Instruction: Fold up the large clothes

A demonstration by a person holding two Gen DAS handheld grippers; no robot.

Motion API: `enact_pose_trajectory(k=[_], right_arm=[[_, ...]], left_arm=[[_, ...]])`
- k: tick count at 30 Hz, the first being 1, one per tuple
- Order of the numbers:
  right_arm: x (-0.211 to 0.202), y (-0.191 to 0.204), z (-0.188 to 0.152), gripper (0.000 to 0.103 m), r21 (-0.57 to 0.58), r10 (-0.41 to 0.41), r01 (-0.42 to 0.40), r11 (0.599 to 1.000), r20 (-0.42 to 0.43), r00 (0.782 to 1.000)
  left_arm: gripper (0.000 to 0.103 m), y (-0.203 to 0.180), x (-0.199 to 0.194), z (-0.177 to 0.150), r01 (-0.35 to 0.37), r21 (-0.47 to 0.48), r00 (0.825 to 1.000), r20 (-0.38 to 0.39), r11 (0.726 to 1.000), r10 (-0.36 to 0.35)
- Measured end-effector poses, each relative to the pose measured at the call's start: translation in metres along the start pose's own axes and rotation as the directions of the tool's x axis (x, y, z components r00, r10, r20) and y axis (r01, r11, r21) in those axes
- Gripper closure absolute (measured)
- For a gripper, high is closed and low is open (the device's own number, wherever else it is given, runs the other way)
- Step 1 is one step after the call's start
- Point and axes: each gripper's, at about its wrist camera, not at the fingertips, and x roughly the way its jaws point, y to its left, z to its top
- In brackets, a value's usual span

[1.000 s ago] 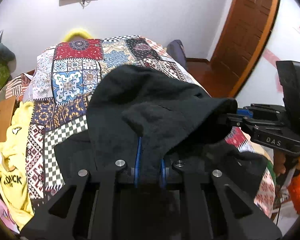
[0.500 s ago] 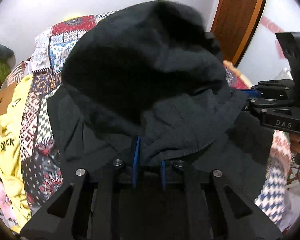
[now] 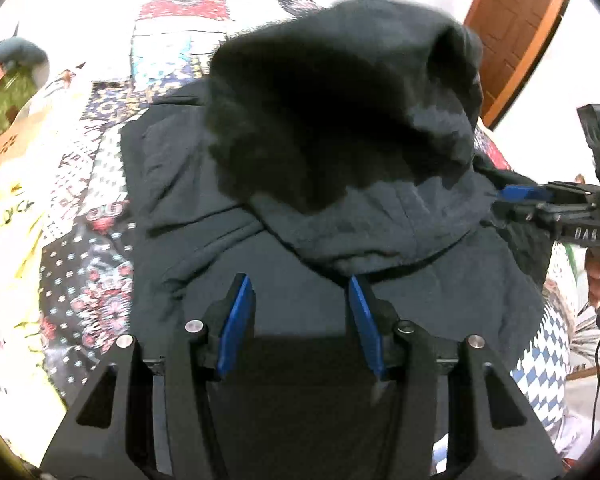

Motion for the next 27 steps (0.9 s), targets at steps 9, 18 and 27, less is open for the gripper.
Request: enact_pose_trajectory(k=[9,18,27], right_arm=[[-0.059,-0.001,0.045,0.052,0.043,0.0,-0.008,0.999,0.182,0.983],[-0.057,0.044,0.098,0.039,-0.035,0.07,-0.063,0.997,0.286,0.956],[0.024,0.05,0.075,0.034,-0.066,0.071,-0.064,0.996,0.118,0.991]], left_arm=[[0.053,0.038,-0.076,0.053,-0.083,-0.085,0.979,0.177,0.993,0.097],[0.05,0.013,-0.094,0.127,-0.032,-0.033,0.957,0.286,0.999,0.04],[0.05,-0.013,0.002,0.105,-0.053,0.063,0.993,0.104,0.997,0.046]])
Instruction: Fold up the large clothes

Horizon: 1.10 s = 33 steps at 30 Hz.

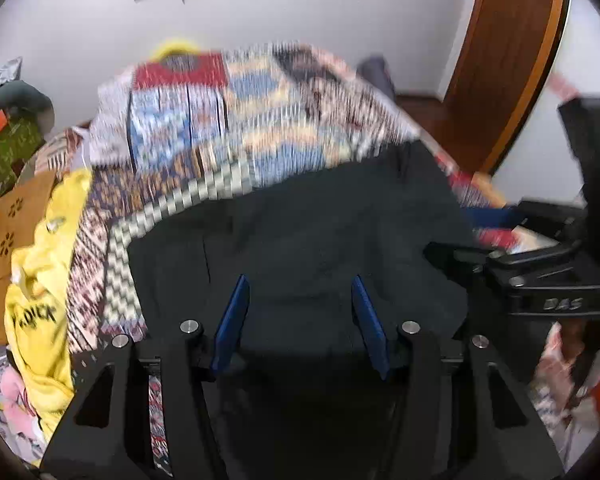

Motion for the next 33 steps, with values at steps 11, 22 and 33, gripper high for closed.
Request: enact_pose_trajectory(k=[11,22,33], right_arm=[[0.038,-0.016,-0.047,0.025,0.037,0.007,-0.004,0.999,-0.075,0.997],[0.007,-0.022,-0.046,0.025,0.049,-0.016,0.022,0.999,-0.125,0.992],[-0.067,-0.074,-0.072,0.025,0.105,-0.191,0.191,0.976,-0.01,0.982]], left_arm=[[0.048,-0.002,0.055,-0.047,-0.068,-0.011,0.998,-0.02,0.998,0.067],[0.047,0.003,0.019,-0.044,-0.04,0.0,0.998,-0.051,0.999,0.04],[0.043,0.08,-0.048,-0.078,-0.155,-0.186,0.988,-0.047,0.97,0.148]])
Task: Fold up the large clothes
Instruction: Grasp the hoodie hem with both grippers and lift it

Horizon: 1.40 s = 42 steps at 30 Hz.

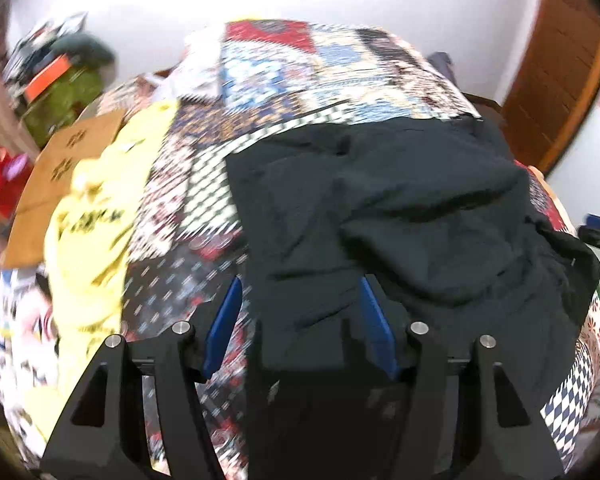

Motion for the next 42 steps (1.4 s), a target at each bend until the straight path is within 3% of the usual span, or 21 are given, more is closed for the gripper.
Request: enact_pose_trajectory(k=[7,16,22,28,31,32,34,36,42], right_arm=[[-0.017,-0.055,-0.024,0.025,0.179,-0.069,0.067,0.982,0.009,0.998],[-0.001,-0.106,-0.069,0.025,0.338,-0.098,0.124,0.933,-0.093,0.991],[0.016,-0.122,-0.088,0.025,0.404,-0.061,0.112,0.908,-0.137,0.989],[0.023,-0.126,-0.087,0.025,0.438,-0.023,0.051,0.898,-0.071,0.997],[0.029,-0.12,-0.082,0.048,0.423,0.001,0.021,0.906,-0.052,0.999],[0.031,-0.116,-0.082,0.055,0.41,0.015,0.008,0.912,-0.055,0.998],[0.035,-0.11,-0.08,0.062,0.388,-0.006,0.039,0.921,-0.084,0.996],[0.033,-0.107,-0.078,0.078,0.366,-0.013,0.047,0.93,-0.093,0.996],[0.003,-0.1,-0.067,0.088,0.31,0.0,0.013,0.951,-0.041,0.999]], left_arm=[[0.043,0.036,0.008,-0.044,0.001,-0.079,0.994,-0.109,0.997,-0.01],[0.043,0.041,0.036,-0.106,0.092,-0.202,0.961,-0.238,0.975,-0.14],[0.043,0.041,0.038,-0.124,0.122,-0.285,0.959,-0.214,0.951,-0.187],[0.048,0.033,0.035,-0.129,0.119,-0.277,0.966,-0.19,0.953,-0.176],[0.058,0.03,0.028,-0.137,0.104,-0.262,0.971,-0.182,0.959,-0.155],[0.066,0.031,0.026,-0.138,0.083,-0.263,0.975,-0.18,0.961,-0.133],[0.069,0.031,0.021,-0.141,0.076,-0.27,0.977,-0.174,0.96,-0.126],[0.072,0.032,0.018,-0.14,0.07,-0.271,0.978,-0.173,0.96,-0.12],[0.08,0.043,0.003,-0.12,0.088,-0.263,0.984,-0.13,0.961,-0.125]])
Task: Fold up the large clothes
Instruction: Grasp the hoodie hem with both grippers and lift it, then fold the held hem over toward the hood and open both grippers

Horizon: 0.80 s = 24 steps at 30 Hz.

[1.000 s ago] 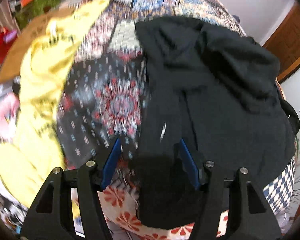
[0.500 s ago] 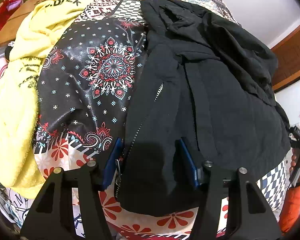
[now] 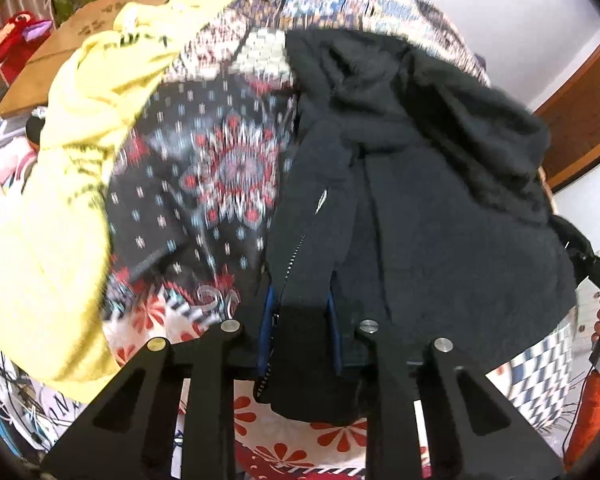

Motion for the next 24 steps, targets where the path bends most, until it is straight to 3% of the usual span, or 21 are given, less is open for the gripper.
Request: enact_pose_trajectory(k=[6,13,19,24], right_arm=[[-0.03,0.033,0.021,0.088,-0.086,0.038,-0.03,0.996,0.095,0.995],[-0.041,0.053,0.07,0.088,-0.095,0.108,-0.092,0.991,0.182,0.977],[-0.031,0.063,0.123,0.088,-0.083,0.128,-0.113,0.99,0.213,0.969],[0.0,0.07,0.168,0.088,-0.049,0.106,-0.098,0.994,0.202,0.974]], left_arm=[[0.081,-0.007,-0.043,0.04,0.081,0.017,0.99,0.11,0.997,-0.083],[0.081,-0.017,-0.055,0.109,0.237,-0.019,0.957,0.175,0.971,-0.231],[0.08,-0.026,-0.04,0.168,0.24,-0.026,0.954,0.188,0.97,-0.231],[0.08,-0.018,0.003,0.221,0.228,-0.099,0.961,0.18,0.969,-0.208]])
